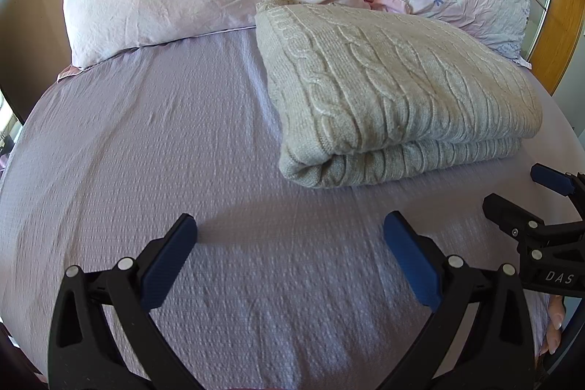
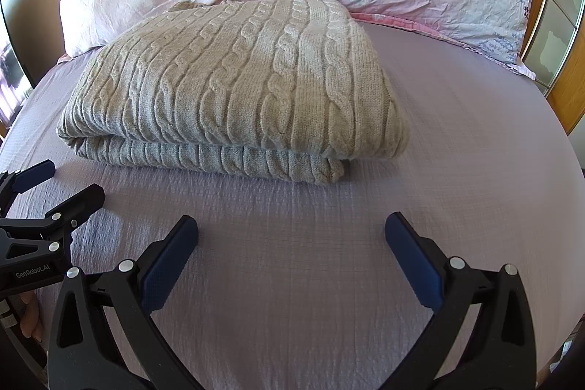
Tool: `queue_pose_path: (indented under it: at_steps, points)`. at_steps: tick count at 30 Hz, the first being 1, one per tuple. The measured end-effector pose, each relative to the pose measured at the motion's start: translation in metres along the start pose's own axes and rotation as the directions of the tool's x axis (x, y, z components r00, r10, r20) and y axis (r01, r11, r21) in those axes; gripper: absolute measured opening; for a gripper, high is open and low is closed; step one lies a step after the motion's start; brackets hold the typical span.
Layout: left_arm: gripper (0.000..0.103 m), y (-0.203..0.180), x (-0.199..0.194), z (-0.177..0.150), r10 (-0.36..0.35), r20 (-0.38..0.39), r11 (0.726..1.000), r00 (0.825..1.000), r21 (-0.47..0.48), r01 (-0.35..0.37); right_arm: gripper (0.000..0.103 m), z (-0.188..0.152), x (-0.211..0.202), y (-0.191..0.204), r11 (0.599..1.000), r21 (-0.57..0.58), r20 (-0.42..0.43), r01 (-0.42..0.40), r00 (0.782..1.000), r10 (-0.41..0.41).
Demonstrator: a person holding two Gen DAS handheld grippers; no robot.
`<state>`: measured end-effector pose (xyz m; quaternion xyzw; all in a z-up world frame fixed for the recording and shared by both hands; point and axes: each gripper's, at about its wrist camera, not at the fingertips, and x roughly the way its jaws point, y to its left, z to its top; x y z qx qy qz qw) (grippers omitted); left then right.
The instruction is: Fold small clothes
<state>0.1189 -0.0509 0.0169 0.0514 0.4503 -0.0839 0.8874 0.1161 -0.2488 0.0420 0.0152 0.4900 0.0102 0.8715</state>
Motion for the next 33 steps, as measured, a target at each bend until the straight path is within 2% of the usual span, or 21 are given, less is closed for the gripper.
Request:
queue_pose_path:
  at_steps: [33]
  points:
    - [0.101, 0.0005, -0.0012, 0.001, 0.009, 0.0, 1.0, 1.0, -0.013, -0.009, 0.102, -0.0001, 0.0001, 0.0002, 1.0, 0.0, 0.0, 0.0, 1.0, 0.0]
